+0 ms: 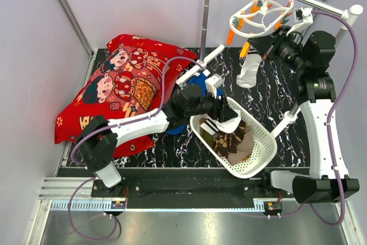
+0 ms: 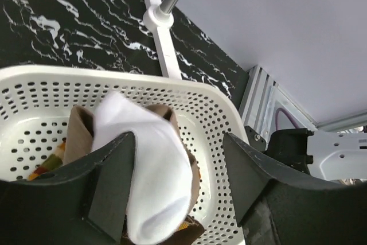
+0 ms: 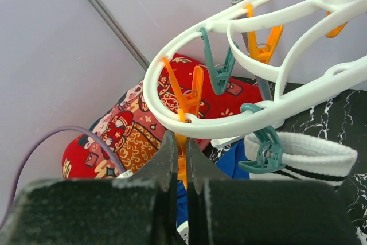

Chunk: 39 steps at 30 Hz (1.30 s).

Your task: Remove the socks clipped to the hanger

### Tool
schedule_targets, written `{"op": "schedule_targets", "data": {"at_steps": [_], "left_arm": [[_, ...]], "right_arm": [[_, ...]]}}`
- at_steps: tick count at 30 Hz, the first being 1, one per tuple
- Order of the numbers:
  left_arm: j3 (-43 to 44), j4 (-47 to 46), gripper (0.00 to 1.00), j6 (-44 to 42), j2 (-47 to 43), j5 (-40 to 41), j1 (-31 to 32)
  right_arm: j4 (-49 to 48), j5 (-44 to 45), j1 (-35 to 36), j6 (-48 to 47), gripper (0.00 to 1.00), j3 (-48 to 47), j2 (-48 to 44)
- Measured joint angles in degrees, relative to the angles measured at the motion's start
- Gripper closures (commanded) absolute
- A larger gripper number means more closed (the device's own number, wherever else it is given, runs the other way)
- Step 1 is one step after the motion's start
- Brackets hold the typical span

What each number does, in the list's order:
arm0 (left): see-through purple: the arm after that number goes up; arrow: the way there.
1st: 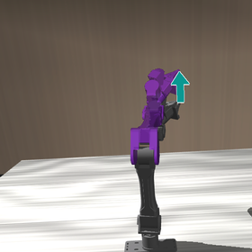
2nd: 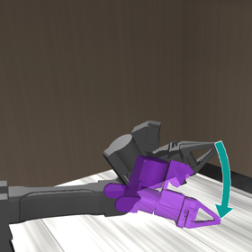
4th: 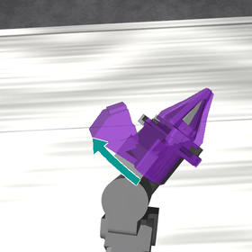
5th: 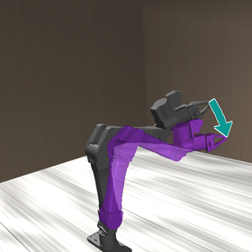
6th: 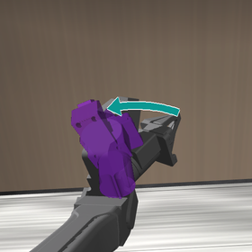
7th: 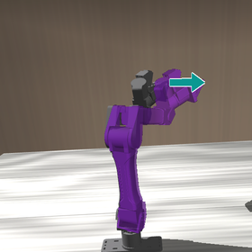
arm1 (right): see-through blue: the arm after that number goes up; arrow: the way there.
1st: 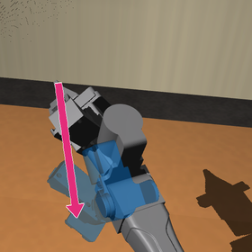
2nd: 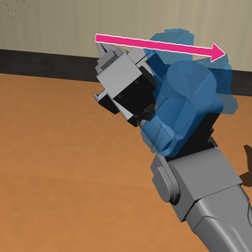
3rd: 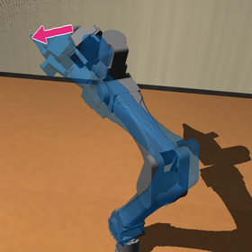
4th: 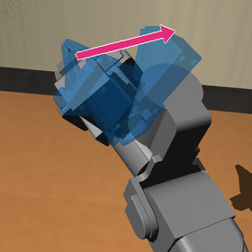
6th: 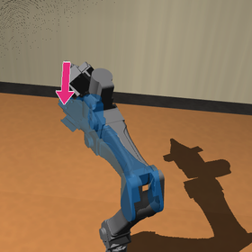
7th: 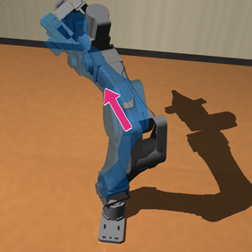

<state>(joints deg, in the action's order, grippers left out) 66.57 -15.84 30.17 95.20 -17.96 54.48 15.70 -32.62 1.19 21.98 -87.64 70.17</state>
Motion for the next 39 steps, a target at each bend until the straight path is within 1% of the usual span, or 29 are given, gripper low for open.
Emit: {"op": "schedule_targets", "data": {"at_steps": [2,6,8,11,12,18,21,23,26,30,36,39], "left_arm": [[0.00,-0.09,0.28,-0.57,-0.61,0.28,0.00],[-0.44,1.40,0.22,-1.90,-1.40,1.68,0.00],[-1.09,3.13,0.15,-2.80,-2.16,2.36,0.02],[-1.90,6.08,0.09,-4.28,-3.30,3.96,0.02],[-2.05,7.02,0.01,-4.98,-3.67,4.92,0.02],[-0.87,11.45,0.01,-10.38,-6.14,12.48,0.02],[3.30,13.22,0.01,-13.55,-5.64,15.47,0.00],[7.67,13.27,0.01,-15.65,-4.31,16.50,-0.28],[13.46,11.28,0.01,-17.94,-1.73,16.11,-1.09],[18.01,8.04,0.01,-19.61,2.05,13.75,-2.47],[28.28,8.46,0.01,-21.22,12.11,11.19,-3.39],[30.77,8.52,0.01,-21.18,15.61,10.60,-3.37]], "right_arm": [[-0.02,0.00,0.00,0.42,1.00,0.00,-0.04],[0.00,0.00,0.00,0.76,1.00,0.00,-0.07],[0.00,-0.02,0.00,0.85,1.00,0.00,-0.09],[0.00,0.00,0.00,1.51,1.00,-0.17,-0.15],[0.00,0.00,0.00,1.90,1.00,-0.28,-0.15],[-0.02,0.20,0.00,5.57,1.00,-1.42,-0.20],[-0.02,0.50,0.00,7.76,1.00,-2.10,-0.20],[-0.07,0.63,0.00,9.20,1.00,-2.29,-0.26],[-0.35,0.63,0.00,11.34,1.00,-2.40,-0.26],[-1.22,0.61,0.00,13.62,1.00,-2.40,-0.26],[-2.29,0.57,0.00,16.02,1.00,-2.38,-0.39],[-2.67,0.57,0.00,17.00,1.00,-2.38,-0.61]]}}
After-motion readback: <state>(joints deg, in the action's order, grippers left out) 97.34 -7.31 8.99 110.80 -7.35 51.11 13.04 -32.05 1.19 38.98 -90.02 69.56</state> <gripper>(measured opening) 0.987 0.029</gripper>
